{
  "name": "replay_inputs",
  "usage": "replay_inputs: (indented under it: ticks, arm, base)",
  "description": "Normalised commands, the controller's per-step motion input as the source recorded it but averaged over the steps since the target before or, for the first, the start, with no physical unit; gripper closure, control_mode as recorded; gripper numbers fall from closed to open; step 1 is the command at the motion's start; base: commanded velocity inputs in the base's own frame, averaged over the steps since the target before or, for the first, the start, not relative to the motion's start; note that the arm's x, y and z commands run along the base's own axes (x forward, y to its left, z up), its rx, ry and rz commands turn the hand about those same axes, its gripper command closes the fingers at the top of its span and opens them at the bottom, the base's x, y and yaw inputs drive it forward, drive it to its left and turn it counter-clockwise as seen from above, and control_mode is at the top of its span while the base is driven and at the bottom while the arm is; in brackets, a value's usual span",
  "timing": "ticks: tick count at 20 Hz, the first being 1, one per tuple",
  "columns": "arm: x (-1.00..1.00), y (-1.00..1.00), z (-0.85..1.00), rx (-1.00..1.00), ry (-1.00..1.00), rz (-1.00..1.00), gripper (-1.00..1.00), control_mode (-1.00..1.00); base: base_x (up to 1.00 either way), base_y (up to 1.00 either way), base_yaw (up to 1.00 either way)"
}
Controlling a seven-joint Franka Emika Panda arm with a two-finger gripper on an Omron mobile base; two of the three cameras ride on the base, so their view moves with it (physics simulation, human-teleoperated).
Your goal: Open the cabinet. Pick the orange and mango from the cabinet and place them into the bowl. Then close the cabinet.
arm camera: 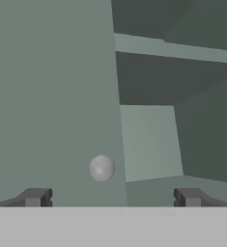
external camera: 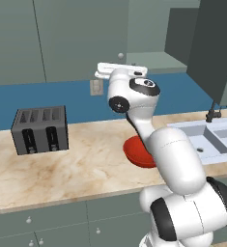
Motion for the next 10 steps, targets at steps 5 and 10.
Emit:
replay_inputs:
  ticks: [5,10]
  arm:
    - [0.21,0.0,0.0,0.0,0.01,0.0,-1.0,-1.0]
    - [0.31,0.0,0.0,0.0,0.01,0.0,-1.0,-1.0]
  base:
    - [0.0,0.0,0.0]
    - [0.0,0.0,0.0]
